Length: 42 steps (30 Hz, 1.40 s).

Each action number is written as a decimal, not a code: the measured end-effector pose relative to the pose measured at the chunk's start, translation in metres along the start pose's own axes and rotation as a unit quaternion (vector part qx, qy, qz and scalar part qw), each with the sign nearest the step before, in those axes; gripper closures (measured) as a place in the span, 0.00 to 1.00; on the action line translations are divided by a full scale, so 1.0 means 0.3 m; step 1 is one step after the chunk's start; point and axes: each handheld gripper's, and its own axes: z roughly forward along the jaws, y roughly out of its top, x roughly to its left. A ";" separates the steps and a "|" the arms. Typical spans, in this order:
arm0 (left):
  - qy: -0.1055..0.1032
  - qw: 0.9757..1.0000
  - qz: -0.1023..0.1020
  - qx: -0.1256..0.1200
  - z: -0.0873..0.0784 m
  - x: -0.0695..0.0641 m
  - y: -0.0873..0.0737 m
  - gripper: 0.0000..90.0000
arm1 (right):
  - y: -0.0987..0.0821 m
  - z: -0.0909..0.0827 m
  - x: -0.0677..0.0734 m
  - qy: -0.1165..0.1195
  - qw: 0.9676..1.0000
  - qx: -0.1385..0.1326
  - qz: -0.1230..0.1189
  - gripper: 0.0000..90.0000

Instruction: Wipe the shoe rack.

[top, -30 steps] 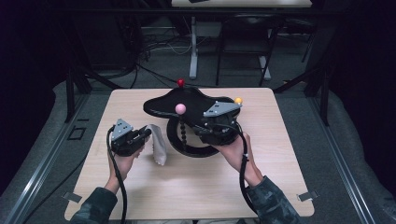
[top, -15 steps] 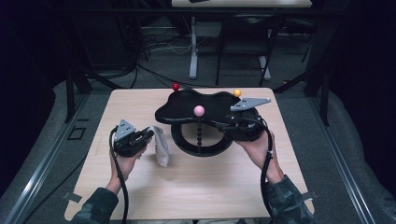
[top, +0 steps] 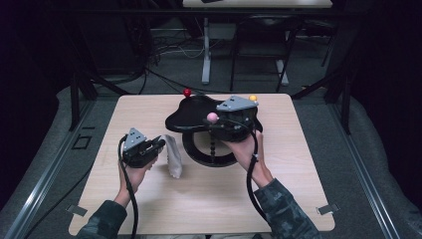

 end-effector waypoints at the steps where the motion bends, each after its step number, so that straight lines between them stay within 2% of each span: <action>1: -0.001 1.000 -0.001 0.001 -0.002 0.000 0.001 0.91 | 0.010 0.010 0.006 -0.010 1.000 0.007 -0.006 0.53; 3: 0.000 1.000 0.001 0.000 -0.005 0.000 0.003 0.91 | 0.017 0.033 0.007 -0.007 1.000 0.013 -0.009 0.66; 6: 0.002 1.000 0.003 -0.003 -0.010 -0.001 0.007 0.91 | 0.014 0.050 -0.001 0.006 1.000 0.010 -0.004 0.66; 13: -0.005 1.000 0.011 -0.004 -0.004 -0.024 0.013 0.91 | 0.027 0.076 -0.033 0.003 1.000 0.019 -0.007 0.67; 14: -0.006 1.000 0.011 -0.002 -0.001 -0.028 0.013 0.91 | 0.029 0.079 -0.035 -0.003 1.000 0.020 -0.007 0.67; 21: -0.013 1.000 0.019 0.001 0.018 -0.058 0.013 0.91 | 0.033 0.100 -0.060 0.021 1.000 0.014 -0.005 0.67; 25: -0.016 1.000 0.020 -0.004 0.014 -0.073 0.022 0.90 | 0.035 0.111 -0.064 0.022 1.000 0.009 -0.006 0.67; 28: -0.012 1.000 0.025 -0.015 0.008 -0.090 0.042 0.90 | 0.039 0.125 -0.063 0.021 1.000 0.005 -0.006 0.67; 32: -0.004 0.999 0.025 -0.031 0.007 -0.118 0.078 0.90 | 0.054 0.144 -0.062 0.019 1.000 0.013 -0.006 0.67; 34: 0.004 0.999 0.029 -0.035 0.009 -0.138 0.099 0.90 | 0.061 0.152 -0.060 0.012 1.000 0.018 -0.008 0.67; 35: 0.006 0.999 0.028 -0.038 0.010 -0.149 0.110 0.90 | 0.064 0.154 -0.062 0.025 0.999 0.021 -0.008 0.67; 36: 0.008 0.999 0.029 -0.040 0.011 -0.161 0.121 0.91 | 0.065 0.157 -0.059 0.016 1.000 0.020 -0.008 0.67; 38: 0.014 0.998 0.031 -0.046 0.016 -0.186 0.140 0.90 | 0.067 0.159 -0.058 0.016 1.000 0.021 -0.010 0.67; 40: 0.013 0.998 0.030 -0.050 0.024 -0.211 0.160 0.90 | 0.068 0.158 -0.059 0.016 1.000 0.024 -0.009 0.67; 42: 0.013 0.998 0.038 -0.048 0.033 -0.236 0.182 0.91 | 0.070 0.157 -0.060 0.018 0.999 0.027 -0.009 0.67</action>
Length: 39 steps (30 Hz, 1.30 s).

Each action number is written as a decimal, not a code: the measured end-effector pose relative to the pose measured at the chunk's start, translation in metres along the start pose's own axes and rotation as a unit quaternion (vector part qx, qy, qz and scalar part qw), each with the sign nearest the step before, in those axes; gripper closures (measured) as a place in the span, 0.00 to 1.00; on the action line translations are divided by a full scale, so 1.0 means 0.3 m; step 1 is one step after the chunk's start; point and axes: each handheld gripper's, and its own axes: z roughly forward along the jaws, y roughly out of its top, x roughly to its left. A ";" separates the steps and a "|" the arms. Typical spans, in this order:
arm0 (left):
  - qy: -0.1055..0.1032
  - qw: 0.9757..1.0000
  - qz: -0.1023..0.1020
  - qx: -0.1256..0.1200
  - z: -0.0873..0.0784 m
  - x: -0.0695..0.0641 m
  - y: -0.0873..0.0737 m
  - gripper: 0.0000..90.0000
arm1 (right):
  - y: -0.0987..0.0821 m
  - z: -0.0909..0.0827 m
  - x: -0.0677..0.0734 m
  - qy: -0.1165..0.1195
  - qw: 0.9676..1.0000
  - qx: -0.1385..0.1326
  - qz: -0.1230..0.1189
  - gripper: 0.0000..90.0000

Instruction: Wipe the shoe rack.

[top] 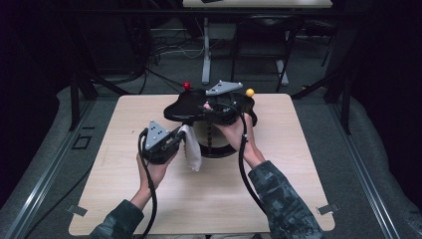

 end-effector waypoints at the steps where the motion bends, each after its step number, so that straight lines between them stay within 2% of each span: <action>1: 0.001 1.000 0.004 0.000 0.005 -0.011 0.012 0.91 | 0.001 -0.001 -0.001 0.000 1.000 0.002 0.000 0.67; 2: 0.003 1.000 0.007 0.000 0.011 -0.020 0.024 0.91 | 0.001 -0.001 -0.002 -0.002 1.000 0.003 0.001 0.66; 4: 0.003 1.000 0.013 0.002 0.020 -0.035 0.049 0.91 | 0.002 -0.002 -0.009 0.011 1.000 0.007 0.009 0.64; 5: 0.003 1.000 0.013 0.002 0.025 -0.041 0.060 0.91 | 0.003 -0.003 -0.015 0.021 1.000 0.014 0.016 0.57; 6: 0.002 1.000 0.016 0.004 0.030 -0.045 0.069 0.91 | 0.002 -0.009 -0.021 0.020 0.999 0.013 0.021 0.56; 8: 0.001 1.000 0.016 0.006 0.043 -0.054 0.081 0.91 | 0.003 -0.031 -0.030 0.020 0.999 -0.006 0.026 0.60; 10: 0.001 1.000 0.017 0.007 0.056 -0.061 0.089 0.91 | 0.004 -0.039 -0.033 0.027 0.999 -0.008 0.021 0.66; 12: 0.002 1.000 0.022 0.010 0.070 -0.071 0.095 0.91 | 0.000 -0.037 -0.025 0.024 1.000 -0.010 0.009 0.67; 13: 0.001 1.000 0.023 0.012 0.077 -0.076 0.097 0.91 | -0.002 -0.038 -0.024 0.021 1.000 -0.011 0.009 0.67; 15: 0.001 1.000 0.024 0.014 0.089 -0.083 0.101 0.91 | -0.007 -0.036 -0.030 0.029 0.999 -0.017 0.015 0.67; 22: 0.016 0.999 0.024 0.019 0.118 -0.097 0.113 0.91 | -0.009 -0.036 -0.028 0.026 0.999 -0.015 0.017 0.67; 28: 0.028 0.999 0.037 0.026 0.115 -0.097 0.119 0.91 | -0.013 -0.036 -0.024 0.023 0.999 -0.019 0.014 0.67; 31: 0.028 0.999 0.029 0.024 0.110 -0.088 0.117 0.91 | -0.013 -0.035 -0.022 0.023 0.999 -0.019 0.015 0.67; 39: 0.036 0.999 0.029 0.018 0.063 -0.054 0.104 0.92 | -0.010 -0.036 -0.019 0.016 1.000 -0.013 0.009 0.67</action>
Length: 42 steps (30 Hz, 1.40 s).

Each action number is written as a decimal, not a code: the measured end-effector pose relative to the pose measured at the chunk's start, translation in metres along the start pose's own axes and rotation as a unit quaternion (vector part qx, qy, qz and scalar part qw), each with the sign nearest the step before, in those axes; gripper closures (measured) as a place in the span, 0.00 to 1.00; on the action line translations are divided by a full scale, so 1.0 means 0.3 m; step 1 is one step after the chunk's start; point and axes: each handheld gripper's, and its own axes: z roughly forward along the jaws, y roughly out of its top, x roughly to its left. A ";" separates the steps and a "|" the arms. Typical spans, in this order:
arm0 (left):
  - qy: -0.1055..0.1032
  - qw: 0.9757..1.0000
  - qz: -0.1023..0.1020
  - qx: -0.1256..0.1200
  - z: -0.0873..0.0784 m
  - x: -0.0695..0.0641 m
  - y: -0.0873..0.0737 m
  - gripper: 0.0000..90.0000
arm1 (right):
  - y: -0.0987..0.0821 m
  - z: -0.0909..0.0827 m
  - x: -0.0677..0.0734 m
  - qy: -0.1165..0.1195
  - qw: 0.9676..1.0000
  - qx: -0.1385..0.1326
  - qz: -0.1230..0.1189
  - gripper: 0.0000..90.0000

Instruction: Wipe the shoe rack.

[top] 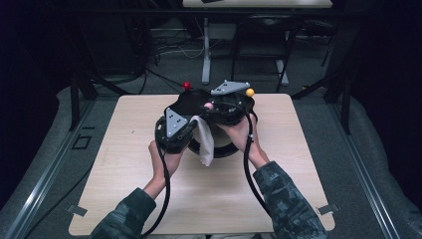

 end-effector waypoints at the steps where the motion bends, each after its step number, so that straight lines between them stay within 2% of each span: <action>1: 0.002 1.000 -0.002 -0.002 -0.008 0.007 -0.002 0.91 | 0.000 0.000 -0.001 0.004 1.000 0.001 0.000 0.67; 10: 0.033 0.999 -0.015 0.001 -0.076 0.104 -0.023 0.91 | 0.001 0.001 0.000 0.004 1.000 0.002 -0.002 0.67; 17: 0.068 0.997 -0.020 0.012 -0.089 0.186 -0.036 0.91 | 0.003 0.002 0.002 -0.002 1.000 0.004 -0.004 0.67; 20: 0.079 0.996 -0.035 0.018 -0.085 0.229 -0.042 0.91 | 0.003 0.002 0.002 -0.002 1.000 0.004 -0.005 0.67; 23: 0.076 0.996 -0.048 0.018 -0.086 0.250 -0.045 0.92 | 0.004 0.003 0.003 -0.003 1.000 0.004 -0.005 0.67; 25: 0.072 0.996 -0.047 0.012 -0.090 0.240 -0.041 0.92 | 0.003 0.003 0.003 -0.002 1.000 0.004 -0.005 0.67; 33: 0.046 0.999 -0.018 0.000 -0.084 0.151 -0.009 0.92 | 0.002 0.003 0.003 -0.003 1.000 0.003 -0.004 0.67; 39: 0.027 1.000 0.010 -0.006 -0.065 0.081 0.022 0.92 | 0.002 0.005 0.001 0.001 1.000 0.002 -0.004 0.67; 42: 0.016 1.000 0.014 -0.008 -0.046 0.048 0.033 0.92 | 0.002 0.004 0.001 0.001 1.000 0.003 -0.004 0.67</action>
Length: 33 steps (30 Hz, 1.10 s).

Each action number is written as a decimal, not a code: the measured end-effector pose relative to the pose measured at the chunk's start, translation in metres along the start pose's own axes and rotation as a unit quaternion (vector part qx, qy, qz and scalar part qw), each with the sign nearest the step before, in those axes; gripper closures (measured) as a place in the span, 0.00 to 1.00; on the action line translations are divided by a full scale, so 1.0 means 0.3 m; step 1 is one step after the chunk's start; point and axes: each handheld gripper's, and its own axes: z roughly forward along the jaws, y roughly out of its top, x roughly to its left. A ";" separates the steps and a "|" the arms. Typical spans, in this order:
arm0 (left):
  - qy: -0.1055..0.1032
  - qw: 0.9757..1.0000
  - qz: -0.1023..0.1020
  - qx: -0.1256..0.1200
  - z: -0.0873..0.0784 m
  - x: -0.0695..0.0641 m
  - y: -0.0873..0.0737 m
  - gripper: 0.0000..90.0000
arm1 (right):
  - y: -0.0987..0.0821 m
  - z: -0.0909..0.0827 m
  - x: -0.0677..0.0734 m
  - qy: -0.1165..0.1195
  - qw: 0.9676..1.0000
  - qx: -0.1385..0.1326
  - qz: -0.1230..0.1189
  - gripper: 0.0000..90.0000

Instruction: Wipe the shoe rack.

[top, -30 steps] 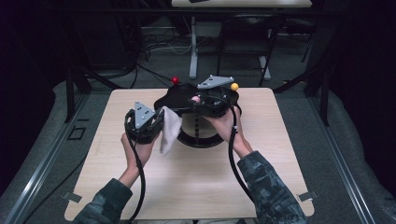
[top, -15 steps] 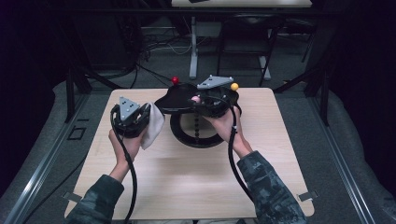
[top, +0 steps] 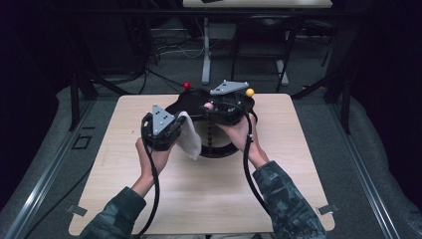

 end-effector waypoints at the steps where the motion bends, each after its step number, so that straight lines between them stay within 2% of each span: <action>1: -0.004 1.000 0.002 0.000 0.008 -0.012 0.002 0.92 | 0.000 0.000 0.000 0.000 1.000 0.000 0.001 0.67; 10: -0.023 1.000 0.012 0.008 0.073 -0.096 -0.007 0.92 | 0.002 -0.002 0.000 0.000 1.000 0.007 0.000 0.67; 12: -0.022 1.000 0.016 0.009 0.087 -0.112 -0.014 0.92 | 0.000 0.002 0.001 0.000 1.000 -0.001 0.001 0.67; 16: -0.018 1.000 0.011 0.001 0.093 -0.120 -0.020 0.92 | 0.000 -0.001 0.000 0.001 1.000 0.003 0.003 0.67; 19: -0.010 1.000 0.006 -0.004 0.070 -0.099 -0.027 0.92 | 0.000 -0.001 0.004 -0.010 1.000 0.003 -0.002 0.67; 24: 0.009 1.000 -0.007 -0.010 0.014 -0.023 -0.040 0.92 | -0.002 0.000 0.002 0.000 1.000 -0.001 -0.001 0.67; 26: 0.018 1.000 -0.005 -0.007 -0.003 0.004 -0.043 0.92 | 0.000 0.000 0.002 -0.005 1.000 0.002 -0.004 0.67; 33: 0.043 0.999 -0.020 0.002 -0.030 0.083 -0.065 0.92 | 0.001 -0.002 0.000 0.000 1.000 0.005 -0.005 0.67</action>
